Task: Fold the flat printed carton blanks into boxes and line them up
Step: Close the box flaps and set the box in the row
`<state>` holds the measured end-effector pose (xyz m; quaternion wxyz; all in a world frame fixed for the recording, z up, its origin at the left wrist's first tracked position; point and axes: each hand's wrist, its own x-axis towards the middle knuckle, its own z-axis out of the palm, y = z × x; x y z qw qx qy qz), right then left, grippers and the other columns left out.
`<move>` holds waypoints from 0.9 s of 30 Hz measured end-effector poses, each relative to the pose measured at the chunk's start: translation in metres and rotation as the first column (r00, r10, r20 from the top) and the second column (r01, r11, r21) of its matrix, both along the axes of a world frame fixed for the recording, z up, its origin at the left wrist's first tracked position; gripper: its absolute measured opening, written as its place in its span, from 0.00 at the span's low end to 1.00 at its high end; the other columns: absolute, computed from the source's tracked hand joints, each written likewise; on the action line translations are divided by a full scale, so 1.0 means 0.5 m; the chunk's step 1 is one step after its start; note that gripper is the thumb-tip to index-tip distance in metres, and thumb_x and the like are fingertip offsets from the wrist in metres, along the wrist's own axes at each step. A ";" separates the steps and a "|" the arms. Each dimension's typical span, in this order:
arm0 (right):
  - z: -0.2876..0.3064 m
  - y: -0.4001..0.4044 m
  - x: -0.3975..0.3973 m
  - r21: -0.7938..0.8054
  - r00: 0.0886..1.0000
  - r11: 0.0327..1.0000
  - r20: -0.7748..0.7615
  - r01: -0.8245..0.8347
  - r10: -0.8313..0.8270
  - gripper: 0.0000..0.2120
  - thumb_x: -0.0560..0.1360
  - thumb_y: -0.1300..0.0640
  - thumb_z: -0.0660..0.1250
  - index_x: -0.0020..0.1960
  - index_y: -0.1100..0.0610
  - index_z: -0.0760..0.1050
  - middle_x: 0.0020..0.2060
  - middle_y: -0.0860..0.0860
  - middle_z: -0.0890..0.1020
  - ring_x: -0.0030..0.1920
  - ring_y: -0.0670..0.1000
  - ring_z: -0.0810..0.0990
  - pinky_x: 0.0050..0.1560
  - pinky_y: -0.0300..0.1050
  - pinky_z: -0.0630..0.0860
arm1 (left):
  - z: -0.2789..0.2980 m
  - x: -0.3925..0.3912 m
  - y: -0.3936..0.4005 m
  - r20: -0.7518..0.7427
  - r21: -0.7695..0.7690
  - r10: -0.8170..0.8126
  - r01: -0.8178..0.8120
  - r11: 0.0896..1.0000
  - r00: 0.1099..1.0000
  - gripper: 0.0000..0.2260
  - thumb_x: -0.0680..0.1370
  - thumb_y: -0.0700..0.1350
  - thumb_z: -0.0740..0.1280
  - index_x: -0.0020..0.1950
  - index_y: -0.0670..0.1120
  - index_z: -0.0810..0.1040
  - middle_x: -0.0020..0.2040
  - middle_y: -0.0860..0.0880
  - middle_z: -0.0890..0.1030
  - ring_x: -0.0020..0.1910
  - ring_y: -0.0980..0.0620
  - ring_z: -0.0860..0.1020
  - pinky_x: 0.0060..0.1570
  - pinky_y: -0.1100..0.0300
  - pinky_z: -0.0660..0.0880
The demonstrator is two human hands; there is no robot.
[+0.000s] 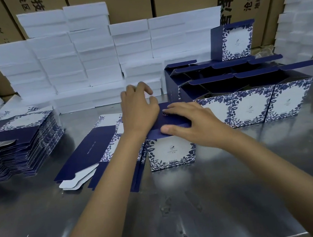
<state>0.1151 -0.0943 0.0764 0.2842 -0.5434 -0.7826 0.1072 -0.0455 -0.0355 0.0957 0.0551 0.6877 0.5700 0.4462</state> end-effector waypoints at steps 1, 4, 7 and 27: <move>-0.007 -0.005 0.003 -0.013 1.000 1.000 -0.007 -0.003 0.003 0.37 0.69 0.28 0.63 0.73 0.44 0.72 0.74 0.40 0.69 0.74 0.45 0.62 0.76 0.53 0.59 | -0.006 -0.001 -0.012 0.054 -0.010 -0.088 0.089 0.996 0.995 0.05 0.77 0.39 0.64 0.52 0.45 0.77 0.50 0.45 0.78 0.54 0.45 0.74 0.57 0.49 0.71; -0.019 -0.013 0.005 -0.034 0.983 0.999 -0.183 -0.034 0.027 0.31 0.71 0.41 0.75 0.72 0.44 0.73 0.75 0.43 0.68 0.76 0.45 0.60 0.77 0.45 0.57 | -0.047 -0.008 -0.055 0.162 -0.054 -0.265 0.277 0.959 0.950 0.02 0.77 0.40 0.69 0.49 0.46 0.78 0.49 0.50 0.80 0.55 0.49 0.75 0.59 0.53 0.72; -0.021 -0.019 0.002 -0.086 0.916 0.992 -0.399 -0.092 0.050 0.24 0.71 0.53 0.79 0.65 0.46 0.79 0.71 0.42 0.72 0.74 0.43 0.63 0.76 0.42 0.59 | -0.080 -0.033 -0.089 0.353 -0.065 -0.363 0.410 0.910 0.862 0.03 0.77 0.45 0.72 0.50 0.50 0.80 0.57 0.56 0.78 0.61 0.62 0.73 0.60 0.65 0.68; -0.056 0.003 0.029 -0.004 0.769 0.979 -0.620 -0.203 0.157 0.13 0.72 0.63 0.76 0.56 0.53 0.84 0.63 0.45 0.81 0.74 0.42 0.66 0.76 0.42 0.60 | -0.116 -0.069 -0.082 0.606 0.016 -0.484 0.599 0.800 0.631 0.06 0.67 0.48 0.77 0.43 0.57 0.86 0.61 0.58 0.81 0.72 0.65 0.66 0.54 0.75 0.71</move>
